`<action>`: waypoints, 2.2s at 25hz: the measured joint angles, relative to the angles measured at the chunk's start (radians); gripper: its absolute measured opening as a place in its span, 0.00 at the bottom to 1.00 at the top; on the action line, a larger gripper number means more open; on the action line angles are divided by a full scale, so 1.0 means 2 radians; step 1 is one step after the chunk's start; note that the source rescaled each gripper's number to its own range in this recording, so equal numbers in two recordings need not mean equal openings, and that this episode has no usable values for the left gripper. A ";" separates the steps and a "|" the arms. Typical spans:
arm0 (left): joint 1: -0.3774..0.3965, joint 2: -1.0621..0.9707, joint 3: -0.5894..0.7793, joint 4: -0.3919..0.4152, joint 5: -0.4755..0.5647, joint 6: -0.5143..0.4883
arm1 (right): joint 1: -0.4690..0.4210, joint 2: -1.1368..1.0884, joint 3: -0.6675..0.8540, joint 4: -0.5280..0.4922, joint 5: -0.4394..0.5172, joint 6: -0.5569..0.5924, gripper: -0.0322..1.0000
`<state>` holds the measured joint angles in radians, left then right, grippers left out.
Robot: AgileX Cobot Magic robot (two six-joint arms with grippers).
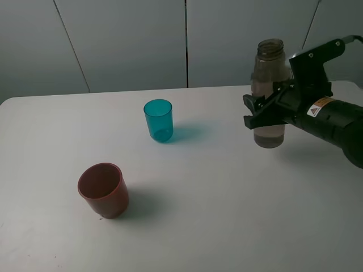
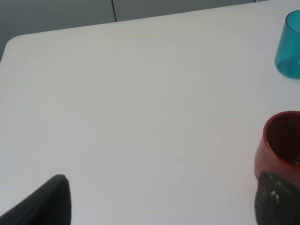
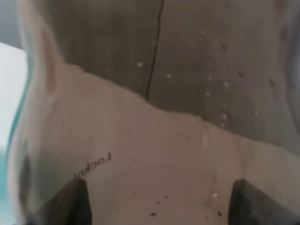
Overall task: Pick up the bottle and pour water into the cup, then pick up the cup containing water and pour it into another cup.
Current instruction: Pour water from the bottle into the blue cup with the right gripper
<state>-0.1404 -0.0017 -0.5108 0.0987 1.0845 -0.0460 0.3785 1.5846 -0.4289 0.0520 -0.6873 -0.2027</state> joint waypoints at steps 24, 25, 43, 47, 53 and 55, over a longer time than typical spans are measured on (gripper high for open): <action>0.000 0.000 0.000 0.000 0.000 0.000 | 0.027 0.099 -0.253 -0.085 0.287 -0.111 0.03; 0.000 0.000 0.000 0.000 0.000 0.000 | 0.028 0.108 -0.263 -0.085 0.291 -0.124 0.03; 0.000 0.000 0.000 0.000 0.000 0.000 | 0.037 0.201 -0.331 -0.031 0.295 -0.394 0.03; 0.000 0.000 0.000 0.000 0.000 0.000 | 0.047 0.201 -0.336 0.000 0.270 -0.466 0.03; 0.000 0.000 0.000 0.000 0.000 0.000 | 0.055 0.214 -0.363 0.040 0.260 -0.536 0.03; 0.000 0.000 0.000 0.000 0.000 0.000 | 0.056 0.224 -0.374 0.048 0.260 -0.550 0.03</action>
<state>-0.1404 -0.0017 -0.5108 0.0987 1.0845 -0.0460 0.4908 2.0328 -1.1766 0.1472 -0.1665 -1.3022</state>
